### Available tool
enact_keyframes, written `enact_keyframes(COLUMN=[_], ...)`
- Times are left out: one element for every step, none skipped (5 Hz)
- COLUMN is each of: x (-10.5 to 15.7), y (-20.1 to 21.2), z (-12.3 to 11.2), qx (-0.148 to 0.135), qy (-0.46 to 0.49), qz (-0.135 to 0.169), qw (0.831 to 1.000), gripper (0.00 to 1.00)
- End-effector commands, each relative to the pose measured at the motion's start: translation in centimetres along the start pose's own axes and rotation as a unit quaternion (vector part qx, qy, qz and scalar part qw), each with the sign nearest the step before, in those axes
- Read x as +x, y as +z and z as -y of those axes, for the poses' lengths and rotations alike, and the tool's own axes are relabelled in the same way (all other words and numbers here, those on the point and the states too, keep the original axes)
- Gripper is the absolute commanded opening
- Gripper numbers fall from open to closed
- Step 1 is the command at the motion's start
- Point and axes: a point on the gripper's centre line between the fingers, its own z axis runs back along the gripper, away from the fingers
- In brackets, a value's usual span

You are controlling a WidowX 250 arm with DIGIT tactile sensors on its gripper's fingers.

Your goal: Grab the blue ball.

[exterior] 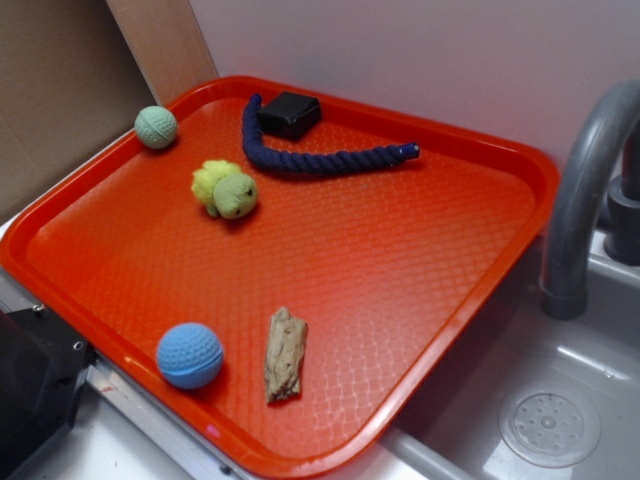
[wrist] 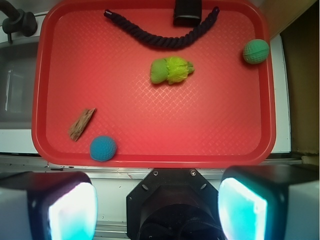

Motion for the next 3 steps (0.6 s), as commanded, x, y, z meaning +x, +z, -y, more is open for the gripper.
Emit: enact_keyframes(x=[0.0, -0.1, -0.2], y=[0.0, -5.1, -9.8], z=[0.0, 2.7, 4.3], qx=[0.0, -0.024, -0.083], qy=[0.0, -0.005, -0.054], qz=[0.0, -0.014, -0.018], qw=[1.0, 1.0, 0.995], gripper=[1.0, 1.0, 1.0])
